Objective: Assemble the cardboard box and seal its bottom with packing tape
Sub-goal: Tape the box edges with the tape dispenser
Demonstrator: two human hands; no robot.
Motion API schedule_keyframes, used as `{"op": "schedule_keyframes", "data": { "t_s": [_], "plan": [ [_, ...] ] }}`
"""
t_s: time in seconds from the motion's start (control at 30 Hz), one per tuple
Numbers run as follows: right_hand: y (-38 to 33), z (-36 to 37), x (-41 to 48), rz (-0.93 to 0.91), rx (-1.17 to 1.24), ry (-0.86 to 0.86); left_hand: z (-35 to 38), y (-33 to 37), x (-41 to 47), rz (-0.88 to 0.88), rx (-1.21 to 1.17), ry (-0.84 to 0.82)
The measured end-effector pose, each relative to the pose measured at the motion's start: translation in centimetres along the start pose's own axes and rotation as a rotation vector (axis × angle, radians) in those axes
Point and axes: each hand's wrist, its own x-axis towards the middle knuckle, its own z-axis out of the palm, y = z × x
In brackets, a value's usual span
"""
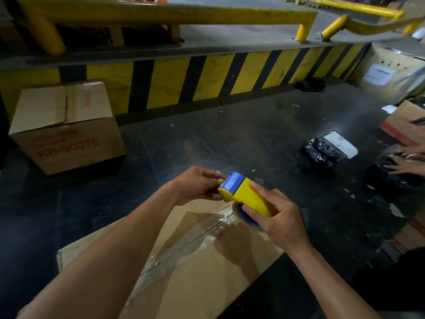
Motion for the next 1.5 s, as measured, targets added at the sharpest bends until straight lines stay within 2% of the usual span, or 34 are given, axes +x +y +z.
{"op": "schedule_keyframes", "data": {
  "t_s": [0.27,0.73,0.93,1.13,1.3,1.5],
  "plan": [
    [-0.3,-0.1,0.1,0.020,0.006,-0.032,-0.9,-0.2,1.0,-0.011,0.071,-0.015],
    [-2.3,1.0,0.4,0.033,-0.112,-0.074,-1.2,2.0,2.8,0.023,0.341,0.136],
    [-2.4,1.1,0.2,0.079,-0.200,-0.062,-4.6,2.8,5.3,0.035,0.375,0.218],
    [-1.8,2.1,1.8,0.100,-0.284,-0.079,-4.8,2.9,9.5,0.071,0.535,0.194],
    [-0.7,2.0,2.7,0.163,-0.335,-0.164,-4.7,1.7,12.6,0.065,0.627,0.168],
    [-0.3,2.5,3.3,0.226,-0.316,-0.197,-5.3,0.5,14.0,0.042,0.621,0.117]
  ]
}}
